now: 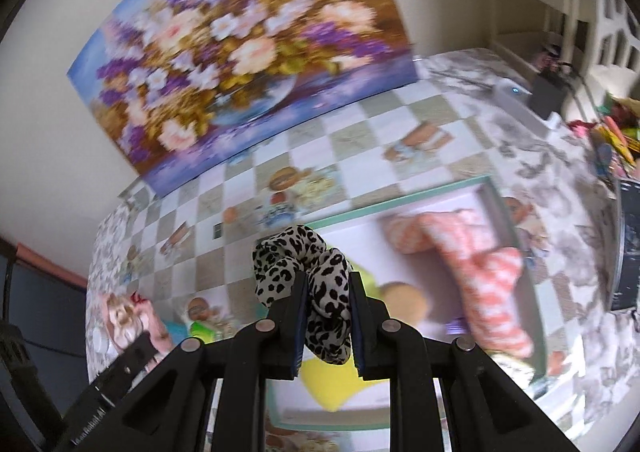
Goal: Organize soft objects
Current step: 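Carry the pink cloth and leopard scrunchie over the white tray, then open both tools to drop the cloth and scrunchie into the tray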
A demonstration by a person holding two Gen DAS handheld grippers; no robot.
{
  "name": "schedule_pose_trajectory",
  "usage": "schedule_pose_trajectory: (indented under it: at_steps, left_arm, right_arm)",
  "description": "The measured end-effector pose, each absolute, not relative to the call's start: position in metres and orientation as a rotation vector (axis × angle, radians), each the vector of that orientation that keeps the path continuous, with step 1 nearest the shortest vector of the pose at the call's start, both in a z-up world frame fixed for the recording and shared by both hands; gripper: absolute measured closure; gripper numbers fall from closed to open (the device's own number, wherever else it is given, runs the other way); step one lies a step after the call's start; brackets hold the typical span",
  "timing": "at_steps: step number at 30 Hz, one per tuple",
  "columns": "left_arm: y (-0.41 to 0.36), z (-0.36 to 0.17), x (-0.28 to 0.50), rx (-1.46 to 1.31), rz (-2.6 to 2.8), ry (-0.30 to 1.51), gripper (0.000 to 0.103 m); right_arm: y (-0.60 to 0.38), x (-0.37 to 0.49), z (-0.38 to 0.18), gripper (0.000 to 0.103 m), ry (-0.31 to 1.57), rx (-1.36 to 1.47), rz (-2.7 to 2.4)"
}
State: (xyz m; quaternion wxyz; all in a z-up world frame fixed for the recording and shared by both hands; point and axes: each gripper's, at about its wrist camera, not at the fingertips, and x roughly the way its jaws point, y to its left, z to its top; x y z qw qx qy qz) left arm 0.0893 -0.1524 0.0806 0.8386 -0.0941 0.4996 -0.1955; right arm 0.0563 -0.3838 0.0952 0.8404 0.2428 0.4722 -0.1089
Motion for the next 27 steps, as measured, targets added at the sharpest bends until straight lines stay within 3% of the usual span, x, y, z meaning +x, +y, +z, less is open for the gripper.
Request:
schedule_pose_trajectory:
  at_steps: [15, 27]
  left_arm:
    - [-0.217, 0.01, 0.065, -0.005, -0.493, 1.282, 0.087]
    - [-0.23, -0.019, 0.068, 0.056, -0.477, 1.356, 0.086]
  right_arm:
    - [-0.403, 0.043, 0.05, 0.083, 1.14, 0.484, -0.359]
    - [-0.413, 0.048, 0.019, 0.078, 1.22, 0.491, -0.421]
